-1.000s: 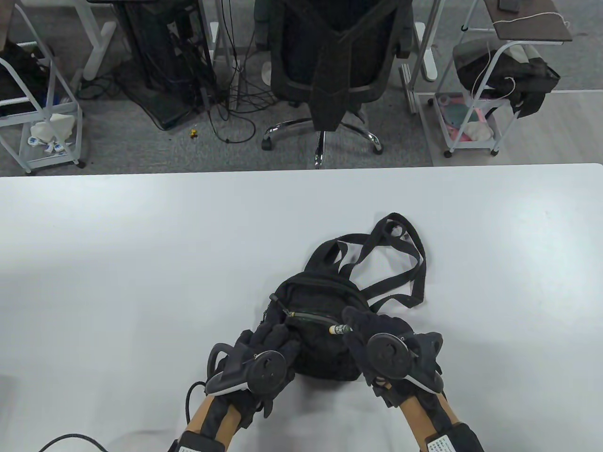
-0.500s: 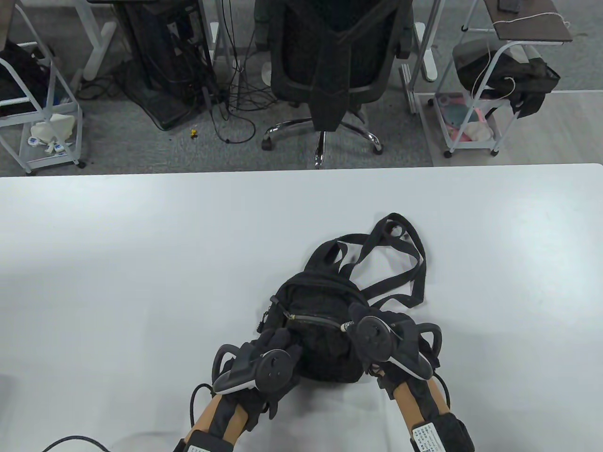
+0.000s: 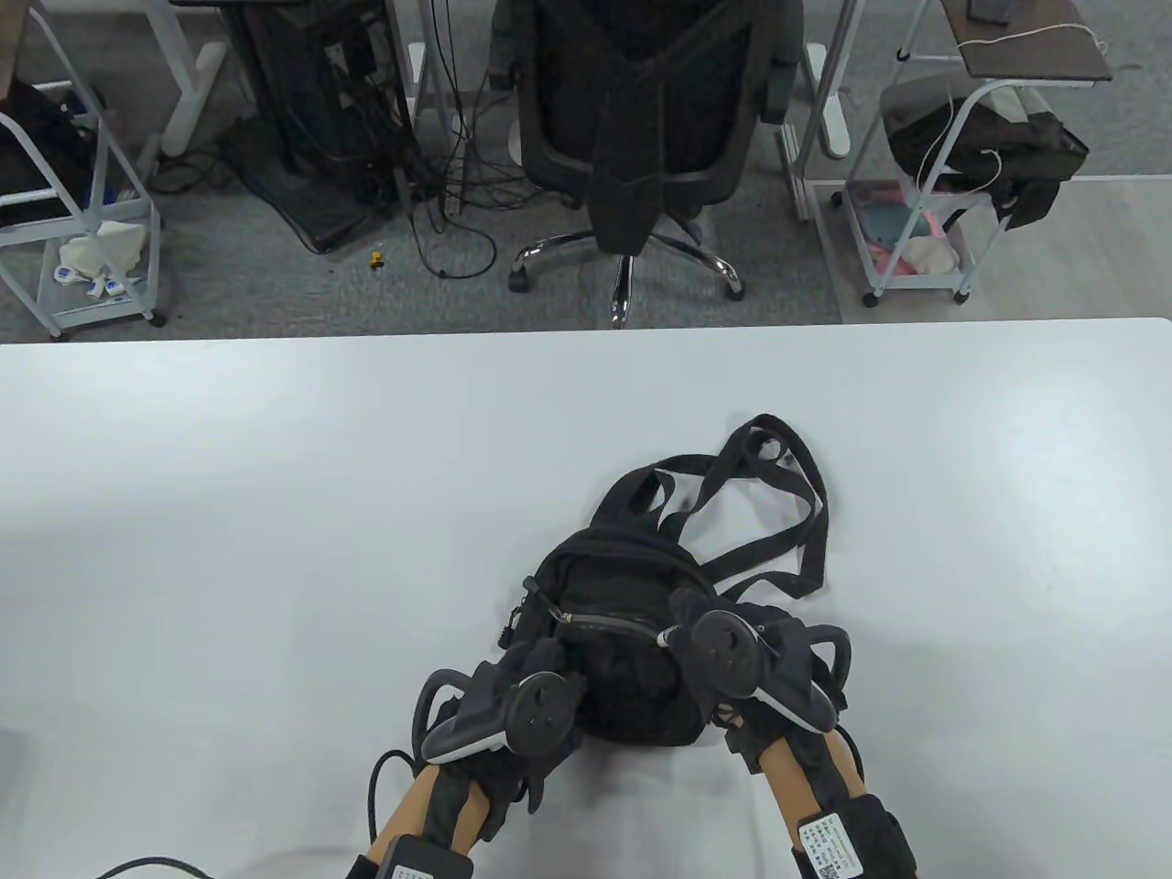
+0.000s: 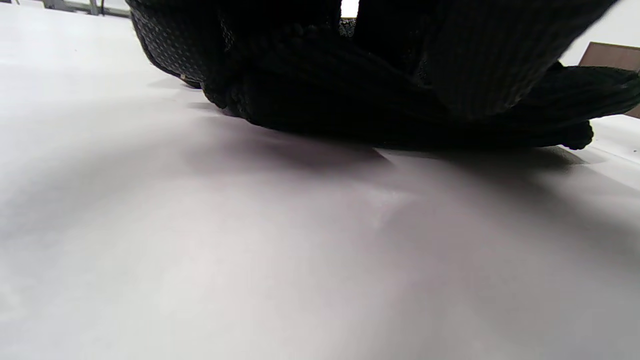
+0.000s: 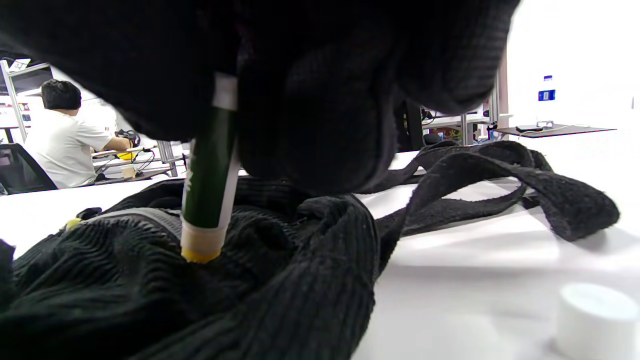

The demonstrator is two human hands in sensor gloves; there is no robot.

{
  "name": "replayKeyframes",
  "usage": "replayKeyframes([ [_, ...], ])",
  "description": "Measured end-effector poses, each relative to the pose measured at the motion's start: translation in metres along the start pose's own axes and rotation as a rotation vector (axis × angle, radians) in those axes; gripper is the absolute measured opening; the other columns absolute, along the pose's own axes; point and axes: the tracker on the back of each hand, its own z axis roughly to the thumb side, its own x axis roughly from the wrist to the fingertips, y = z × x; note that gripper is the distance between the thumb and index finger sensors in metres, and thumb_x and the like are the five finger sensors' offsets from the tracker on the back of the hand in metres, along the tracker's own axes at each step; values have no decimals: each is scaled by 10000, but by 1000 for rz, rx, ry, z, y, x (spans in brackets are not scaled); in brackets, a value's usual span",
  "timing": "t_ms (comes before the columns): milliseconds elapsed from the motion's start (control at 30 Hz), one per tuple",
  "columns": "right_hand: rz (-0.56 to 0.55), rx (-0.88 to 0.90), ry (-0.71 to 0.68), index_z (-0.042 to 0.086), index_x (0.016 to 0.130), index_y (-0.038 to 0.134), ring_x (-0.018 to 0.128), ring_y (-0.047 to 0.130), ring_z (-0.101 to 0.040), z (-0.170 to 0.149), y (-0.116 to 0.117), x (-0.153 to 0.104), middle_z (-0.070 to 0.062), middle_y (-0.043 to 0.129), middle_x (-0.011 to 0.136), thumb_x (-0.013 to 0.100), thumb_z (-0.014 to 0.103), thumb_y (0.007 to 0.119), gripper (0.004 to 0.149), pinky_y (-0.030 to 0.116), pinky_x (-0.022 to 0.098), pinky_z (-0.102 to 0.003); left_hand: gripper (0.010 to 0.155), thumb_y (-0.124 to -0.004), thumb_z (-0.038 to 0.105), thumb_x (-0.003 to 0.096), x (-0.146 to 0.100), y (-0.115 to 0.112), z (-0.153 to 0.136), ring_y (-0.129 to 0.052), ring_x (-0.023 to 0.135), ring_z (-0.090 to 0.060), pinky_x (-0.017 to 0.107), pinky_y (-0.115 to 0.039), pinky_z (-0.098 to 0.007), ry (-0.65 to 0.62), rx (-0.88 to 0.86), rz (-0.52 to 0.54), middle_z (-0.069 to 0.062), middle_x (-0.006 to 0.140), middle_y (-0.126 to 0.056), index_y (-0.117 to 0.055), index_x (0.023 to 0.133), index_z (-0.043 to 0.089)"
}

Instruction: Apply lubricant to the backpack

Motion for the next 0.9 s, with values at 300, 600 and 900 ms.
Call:
replayKeyframes([
  [300,-23,-20,7,336,875,854,478,1123,-129,5,1,1,50,1007,728,440,481,908,461,872,492,-420,616,-825,525,454,2,0,-5,-682,959,-486,676,-697,-605,-4,-66,14,-176,1122,-557,-811,986,214],
  [600,-43,22,8,339,878,849,483,1120,-130,10,3,1,49,1002,733,442,474,902,459,870,496,-420,625,-821,523,451,0,-5,-3,-680,952,-502,673,-688,-629,-16,-31,51,-185,1119,-552,-795,987,203],
  [900,-29,-44,10,336,869,860,473,1121,-136,6,6,-1,47,1011,722,437,467,907,454,871,494,-425,665,-822,527,444,-4,-5,2,-690,946,-545,676,-684,-646,-58,-4,65,-245,1108,-571,-790,996,157],
])
